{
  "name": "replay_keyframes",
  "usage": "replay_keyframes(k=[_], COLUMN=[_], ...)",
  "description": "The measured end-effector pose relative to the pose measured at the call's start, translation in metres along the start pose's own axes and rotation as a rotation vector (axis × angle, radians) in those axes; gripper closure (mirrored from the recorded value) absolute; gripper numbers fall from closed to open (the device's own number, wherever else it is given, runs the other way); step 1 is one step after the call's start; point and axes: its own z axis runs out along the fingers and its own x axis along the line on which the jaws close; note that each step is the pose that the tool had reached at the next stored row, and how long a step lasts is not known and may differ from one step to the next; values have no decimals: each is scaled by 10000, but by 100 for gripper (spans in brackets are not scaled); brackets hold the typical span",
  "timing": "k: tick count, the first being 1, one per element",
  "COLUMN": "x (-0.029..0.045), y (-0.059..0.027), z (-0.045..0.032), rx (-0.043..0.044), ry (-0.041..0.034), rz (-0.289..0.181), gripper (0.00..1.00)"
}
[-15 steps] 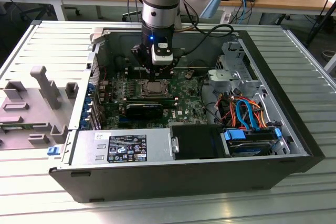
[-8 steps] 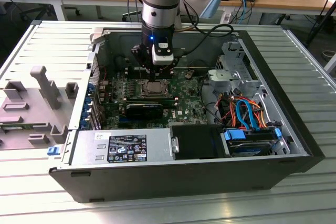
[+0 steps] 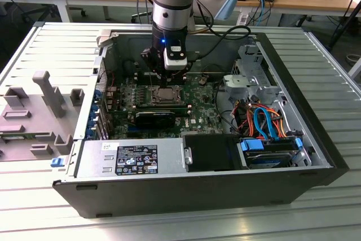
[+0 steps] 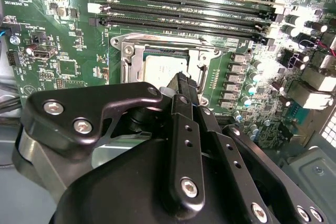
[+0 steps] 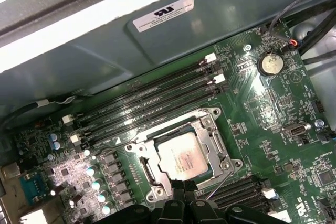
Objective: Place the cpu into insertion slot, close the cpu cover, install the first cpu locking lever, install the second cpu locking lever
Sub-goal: 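Install the first cpu locking lever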
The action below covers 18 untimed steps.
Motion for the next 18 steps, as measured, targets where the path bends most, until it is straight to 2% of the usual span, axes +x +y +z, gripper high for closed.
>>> replay_keyframes(k=[18], x=[0], y=[0], z=[0], rx=[17], ry=[-17], rz=[-366], gripper=[89])
